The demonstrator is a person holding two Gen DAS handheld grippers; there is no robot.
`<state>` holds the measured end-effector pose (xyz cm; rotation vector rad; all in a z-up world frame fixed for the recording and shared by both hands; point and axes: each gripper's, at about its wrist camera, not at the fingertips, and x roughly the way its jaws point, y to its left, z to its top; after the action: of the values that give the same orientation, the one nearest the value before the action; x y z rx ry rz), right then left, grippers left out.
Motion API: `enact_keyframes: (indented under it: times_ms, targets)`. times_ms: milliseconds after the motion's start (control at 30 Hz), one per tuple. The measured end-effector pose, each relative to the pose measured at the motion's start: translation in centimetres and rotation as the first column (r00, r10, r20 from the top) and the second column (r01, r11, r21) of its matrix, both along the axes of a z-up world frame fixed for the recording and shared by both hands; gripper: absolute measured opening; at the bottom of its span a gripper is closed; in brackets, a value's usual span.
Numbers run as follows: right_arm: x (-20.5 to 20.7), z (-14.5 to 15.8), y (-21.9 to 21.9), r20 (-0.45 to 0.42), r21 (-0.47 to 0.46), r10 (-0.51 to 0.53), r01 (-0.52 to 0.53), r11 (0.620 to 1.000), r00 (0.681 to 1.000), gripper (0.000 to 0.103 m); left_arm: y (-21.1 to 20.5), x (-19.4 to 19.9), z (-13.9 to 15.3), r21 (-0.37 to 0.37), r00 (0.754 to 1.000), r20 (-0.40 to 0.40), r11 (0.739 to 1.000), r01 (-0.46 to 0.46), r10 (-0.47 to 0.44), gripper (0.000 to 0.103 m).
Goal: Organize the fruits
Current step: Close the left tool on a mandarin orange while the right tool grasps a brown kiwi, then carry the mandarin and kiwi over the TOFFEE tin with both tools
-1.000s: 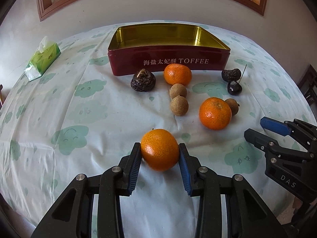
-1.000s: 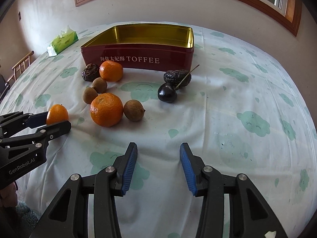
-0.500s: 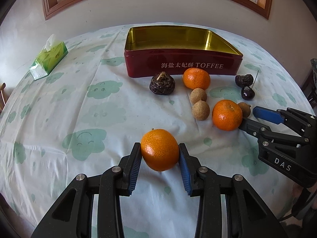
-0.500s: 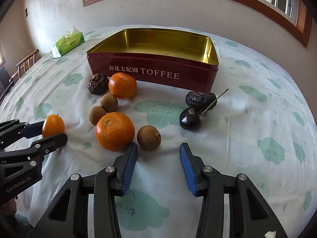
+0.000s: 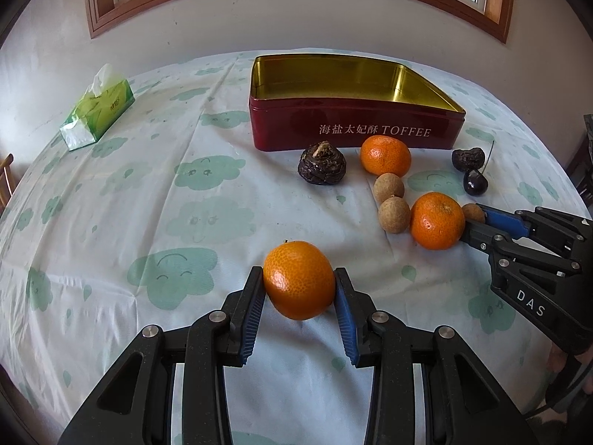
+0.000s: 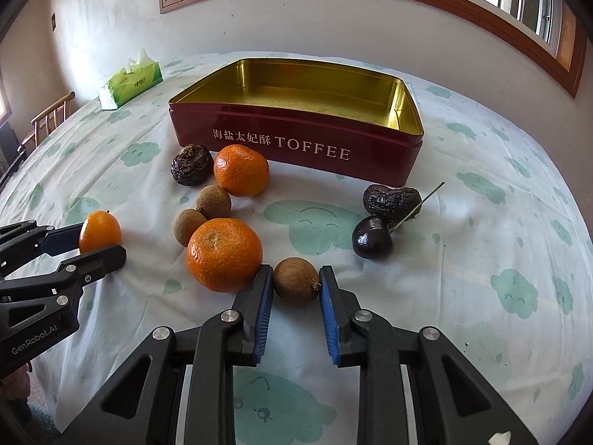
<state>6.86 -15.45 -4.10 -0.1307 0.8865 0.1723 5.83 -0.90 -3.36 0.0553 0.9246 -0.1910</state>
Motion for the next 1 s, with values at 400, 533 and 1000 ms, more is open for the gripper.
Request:
enact_keyframes:
  times_ms: [400, 533, 1000]
  targets:
    - [-0.1, -0.01, -0.06, 0.002, 0.003, -0.003, 0.003, 1.0, 1.0, 0.023, -0.42, -0.22, -0.14, 0.006, 1.0, 0.001, 1.0, -0.001, 0.001, 0.038]
    - [-0.08, -0.01, -0.05, 0.003, 0.002, -0.003, 0.003, 1.0, 1.0, 0.023, -0.25, -0.18, -0.13, 0.005, 1.0, 0.002, 1.0, -0.001, 0.001, 0.038]
    - [-0.09, 0.16, 0.03, -0.004, -0.01, -0.005, 0.005, 1.0, 1.0, 0.023, -0.23, 0.06, -0.11, 0.001, 1.0, -0.007, 1.0, -0.013, 0.013, 0.038]
